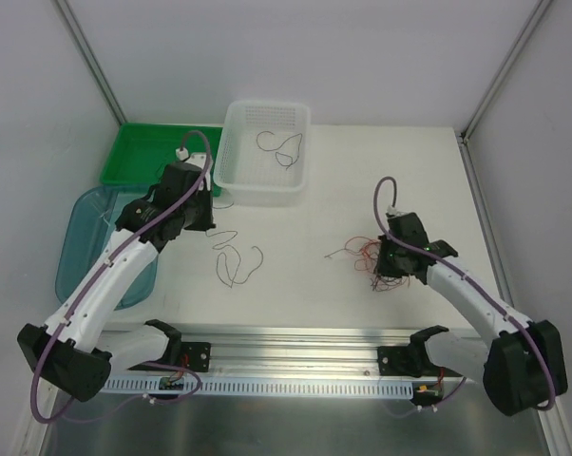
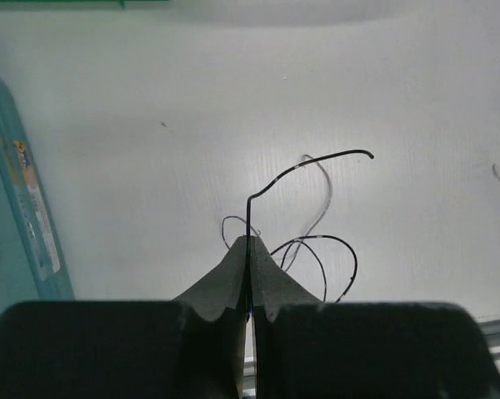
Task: Untangle the cables
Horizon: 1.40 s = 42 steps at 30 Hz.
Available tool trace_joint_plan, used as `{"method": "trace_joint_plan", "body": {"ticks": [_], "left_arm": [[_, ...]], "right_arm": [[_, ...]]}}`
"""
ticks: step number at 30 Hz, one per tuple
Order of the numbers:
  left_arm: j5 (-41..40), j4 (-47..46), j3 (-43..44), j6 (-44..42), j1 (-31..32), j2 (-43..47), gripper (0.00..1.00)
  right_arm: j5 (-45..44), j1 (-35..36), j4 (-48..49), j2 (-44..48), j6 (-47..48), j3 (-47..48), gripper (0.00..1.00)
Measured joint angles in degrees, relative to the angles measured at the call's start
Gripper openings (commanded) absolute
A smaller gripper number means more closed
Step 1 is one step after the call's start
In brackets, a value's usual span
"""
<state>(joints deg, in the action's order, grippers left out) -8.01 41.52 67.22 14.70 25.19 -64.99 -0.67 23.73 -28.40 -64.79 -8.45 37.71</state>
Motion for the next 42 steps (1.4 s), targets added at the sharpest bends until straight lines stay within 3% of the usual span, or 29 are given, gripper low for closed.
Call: {"method": "trace_joint_plan", "body": {"ticks": [3, 10, 11, 13, 15, 16, 22, 27, 30, 42], "left_arm": [[-0.42, 1.40, 0.00, 1.14, -1.07, 3.19, 0.00], [3.21, 1.77, -3.06, 4.31, -1.18, 4.48, 0.00], [3.58, 1.77, -3.96, 4.83, -1.18, 4.50, 0.00], [4.28, 1.84, -5.35, 5.90, -1.18, 4.63, 0.00], [4.68, 1.92, -5.68, 6.91, -1.18, 4.85, 0.00], [4.81, 1.84, -5.66, 7.34, -1.18, 5.18, 0.00], [4.83, 2.73, 0.24, 10.54, -1.20, 6.36, 0.00], [4.83, 3.15, 14.16, 12.70, -1.31, 3.80, 0.00], [4.92, 3.13, 23.80, 13.16, -2.03, 0.33, 0.00], [5.49, 4.02, 62.40, 14.80, -13.53, -19.96, 0.00]], "right_arm": [[-0.17, -5.14, -2.47, 5.92, 0.33, 0.02, 0.02], [4.74, -5.53, -3.78, 6.60, 0.31, 0.81, 0.09], [5.73, -5.51, -3.28, 6.21, 0.15, 0.63, 0.19], [7.37, -5.29, -2.23, 5.05, -0.24, 0.07, 0.29], [8.81, -4.81, -1.64, 3.32, -0.55, -0.57, 0.49], [9.27, -4.35, -1.44, 2.69, -0.61, -0.90, 0.65], [10.51, -0.94, -1.90, 4.20, -0.48, -1.18, 0.93], [10.08, 1.92, -5.20, 9.05, -0.31, 0.87, 1.00], [10.01, 2.86, -6.40, 12.76, -0.26, 2.78, 0.97], [8.90, 3.21, -10.19, 18.27, 1.14, 6.01, 0.97]]}}
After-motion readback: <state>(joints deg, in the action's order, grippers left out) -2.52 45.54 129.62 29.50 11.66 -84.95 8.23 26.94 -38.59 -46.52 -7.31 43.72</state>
